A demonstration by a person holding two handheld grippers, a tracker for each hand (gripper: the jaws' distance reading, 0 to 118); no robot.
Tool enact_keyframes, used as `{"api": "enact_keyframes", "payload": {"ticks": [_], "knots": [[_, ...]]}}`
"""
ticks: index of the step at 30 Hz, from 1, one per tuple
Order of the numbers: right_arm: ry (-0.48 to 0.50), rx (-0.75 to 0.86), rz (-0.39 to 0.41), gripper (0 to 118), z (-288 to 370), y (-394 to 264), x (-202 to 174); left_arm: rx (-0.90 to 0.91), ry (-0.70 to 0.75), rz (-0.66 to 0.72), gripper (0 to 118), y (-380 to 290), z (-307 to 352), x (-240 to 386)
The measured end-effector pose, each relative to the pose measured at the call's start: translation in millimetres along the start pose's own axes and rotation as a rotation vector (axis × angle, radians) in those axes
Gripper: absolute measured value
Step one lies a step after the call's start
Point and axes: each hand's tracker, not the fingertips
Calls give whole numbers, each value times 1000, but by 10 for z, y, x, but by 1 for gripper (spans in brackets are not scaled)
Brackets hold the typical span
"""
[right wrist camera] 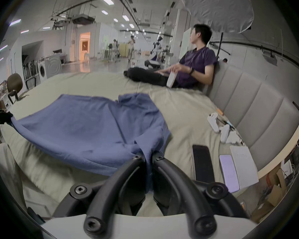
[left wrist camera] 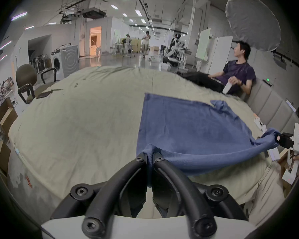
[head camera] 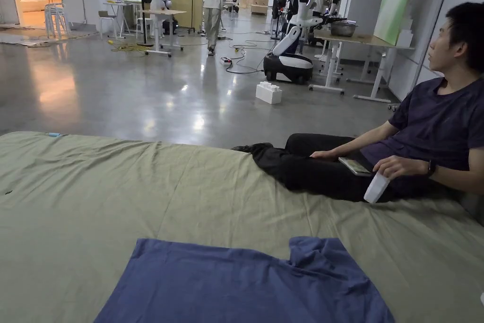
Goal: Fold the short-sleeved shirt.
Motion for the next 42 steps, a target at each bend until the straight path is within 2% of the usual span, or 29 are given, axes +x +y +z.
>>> {"api": "enact_keyframes", "payload": {"ticks": [9,14,17,18,19,21,23,24,25,27,32,36,38,39,40,41,42], "knots": [[16,-166,107,7,-255,-266,-145,-157,35,-106,6,-277,-242,36],[12,-263,87,8,-397,-454,-195,-256,46,-131,6,-440,-411,50],[8,-308,77,14,-482,-586,-213,-308,60,-136,6,-567,-544,47],[0,-318,76,18,-500,-625,-225,-323,62,-139,6,-605,-583,43],[-3,-333,77,27,-529,-674,-239,-313,62,-137,7,-644,-594,44],[-12,-349,70,44,-525,-697,-247,-296,65,-133,19,-645,-565,48],[-36,-331,71,76,-481,-689,-227,-292,72,-131,44,-588,-520,60],[-45,-331,70,86,-463,-665,-208,-289,84,-135,55,-562,-499,70],[-54,-326,60,93,-423,-606,-159,-286,105,-147,61,-515,-461,82],[-60,-257,15,95,-310,-485,-89,-237,115,-159,61,-401,-411,74],[-78,12,-25,100,-81,60,-8,16,44,-105,61,85,-208,229],[-91,223,-73,99,-26,464,-58,198,35,-91,60,454,-141,457],[-96,316,-91,89,-6,644,-114,269,37,-90,56,598,-117,576],[-96,366,-94,78,14,730,-147,303,41,-83,48,672,-90,643],[-91,396,-101,56,28,808,-182,334,35,-77,32,738,-58,695],[-93,429,-98,39,44,872,-209,361,33,-74,19,784,-32,737],[-90,459,-100,25,63,937,-245,392,39,-73,15,837,-4,790]]}}
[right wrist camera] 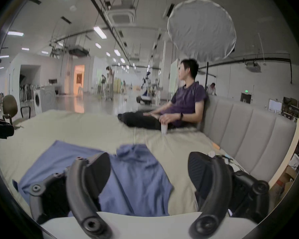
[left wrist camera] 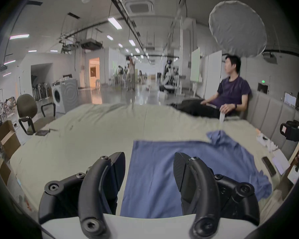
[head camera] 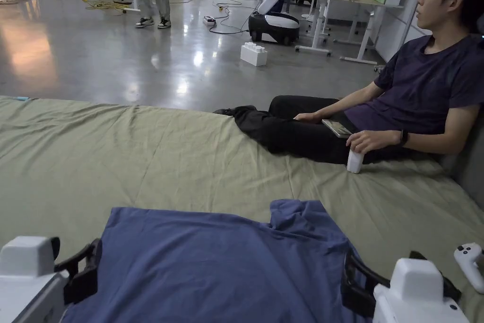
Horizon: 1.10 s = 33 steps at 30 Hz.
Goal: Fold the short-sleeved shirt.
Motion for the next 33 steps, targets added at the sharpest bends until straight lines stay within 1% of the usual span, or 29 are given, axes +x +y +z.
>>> {"api": "enact_keyframes", "payload": {"ticks": [1,2,3,4,5,6,7,8,9,10,11,12,18,21,24,25,26,27,28,30,31,32,33], "knots": [[0,31,0,22,-2,66,-41,29,2,2,14,54,13,45],[2,62,1,22,-3,115,-79,51,1,-8,14,92,31,79],[-9,75,4,19,-9,141,-111,67,8,-12,14,120,45,110],[-13,69,-7,16,-25,166,-142,79,18,-17,7,152,64,141],[-15,82,-15,9,-33,191,-158,95,21,-22,3,170,90,159],[-10,95,-33,4,-33,206,-160,107,17,-25,3,182,109,173],[2,105,-48,4,-36,205,-156,117,10,-31,2,193,130,184],[14,106,-47,2,-45,210,-165,123,10,-33,0,198,142,198],[8,99,-51,2,-54,206,-188,126,10,-33,0,202,153,201],[-8,134,8,1,-46,237,-227,120,4,-33,0,210,164,196],[-5,150,30,1,-39,228,-234,112,-1,-31,0,208,170,186],[21,109,-8,1,-59,197,-236,107,-2,-30,0,196,166,158],[38,105,12,1,-86,148,-306,19,17,0,0,46,211,-97],[49,92,6,1,-92,125,-316,-93,25,-26,0,-92,213,-256],[49,73,4,1,-110,87,-329,-247,-8,19,1,-282,208,-448],[50,70,6,1,-112,72,-331,-294,-21,40,3,-350,204,-505],[51,63,11,1,-116,55,-336,-362,-38,63,11,-441,190,-564],[54,53,17,1,-109,37,-343,-432,-57,72,21,-547,171,-618],[60,46,19,1,-110,17,-344,-459,-55,62,33,-628,177,-638],[64,31,27,1,-115,-30,-353,-554,-29,43,44,-832,140,-700],[63,24,36,1,-111,-50,-358,-580,-14,48,47,-913,123,-717],[66,15,40,1,-112,-72,-359,-614,-2,61,47,-981,113,-745],[70,8,39,1,-112,-93,-356,-626,5,96,54,-1042,87,-783]]}}
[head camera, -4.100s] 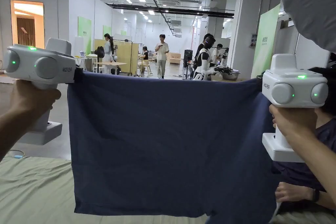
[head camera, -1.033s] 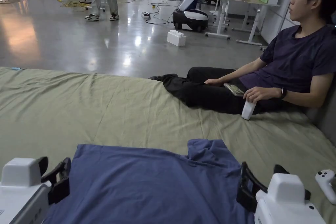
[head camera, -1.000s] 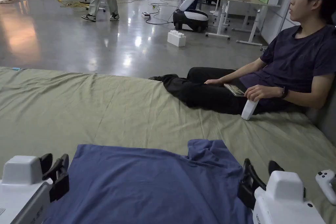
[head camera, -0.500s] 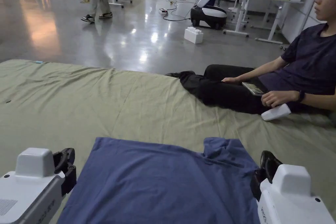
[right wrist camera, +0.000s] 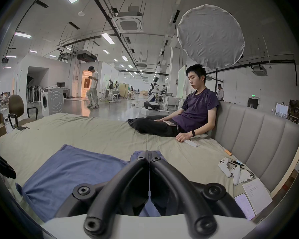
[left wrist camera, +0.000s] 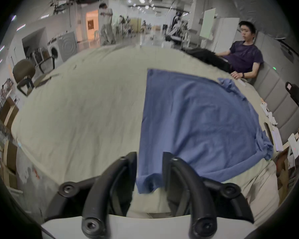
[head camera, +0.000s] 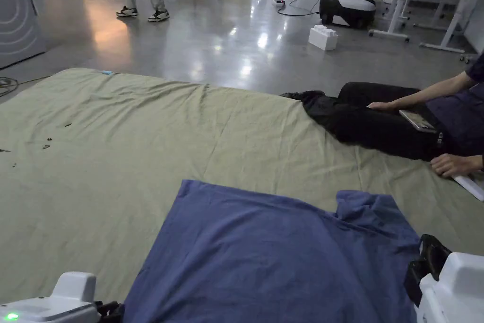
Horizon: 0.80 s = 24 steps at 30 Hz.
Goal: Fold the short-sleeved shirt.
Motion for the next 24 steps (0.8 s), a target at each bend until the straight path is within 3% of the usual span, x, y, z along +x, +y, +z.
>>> {"api": "enact_keyframes", "payload": {"ticks": [6,11,15,18,21,24], "knots": [[8,-46,12,1,3,-92,-15,-58,29,111,58,-46,-353,-109],[9,-71,19,1,29,-145,-20,-207,62,91,57,-130,-545,-60],[13,-88,25,1,52,-194,-40,-205,84,-9,54,-160,-488,29],[21,-102,27,1,44,-234,-58,-207,108,-21,36,-118,-521,117],[28,-113,25,1,47,-264,-84,-218,114,-62,10,-86,-544,223],[36,-120,27,1,63,-274,-112,-217,92,-84,6,-87,-531,277]]}}
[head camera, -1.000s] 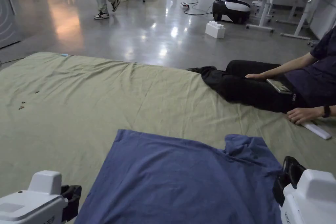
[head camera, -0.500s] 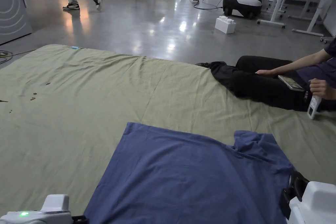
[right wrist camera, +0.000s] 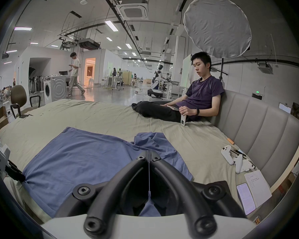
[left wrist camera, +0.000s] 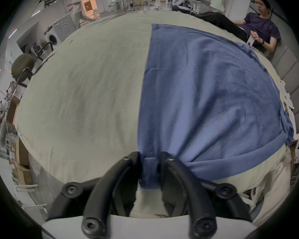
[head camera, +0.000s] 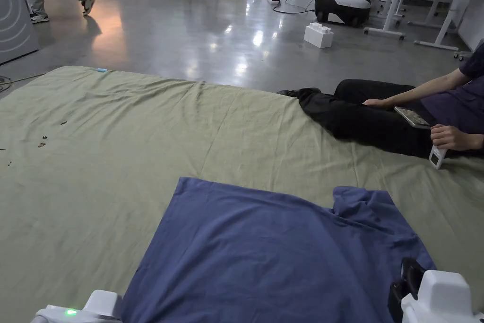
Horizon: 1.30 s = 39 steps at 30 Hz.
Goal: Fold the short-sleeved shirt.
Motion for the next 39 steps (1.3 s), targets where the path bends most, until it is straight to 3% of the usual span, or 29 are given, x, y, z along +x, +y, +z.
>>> {"api": "enact_keyframes", "payload": {"ticks": [10,16,18,19,20,22,28,35,39], "knots": [[-13,-20,28,1,98,-82,176,87,-81,76,5,-49,390,-311],[-36,-113,34,3,159,-196,418,108,-73,62,5,-11,427,-268],[-32,-199,28,20,178,-266,519,102,-65,56,5,-16,405,-256],[-33,-235,19,42,190,-304,558,103,-62,56,5,-14,388,-245],[-33,-286,17,54,193,-359,622,99,-59,54,5,-16,373,-238],[-40,-393,-13,64,200,-488,738,96,-54,49,5,-29,355,-227],[-112,-566,-79,69,178,-898,1042,83,-47,44,5,-41,319,-198],[-48,-640,-138,69,105,-1136,1097,72,-40,33,5,-42,283,-163],[-8,-683,-128,68,-60,-1256,980,66,-40,34,5,-65,297,-119]]}}
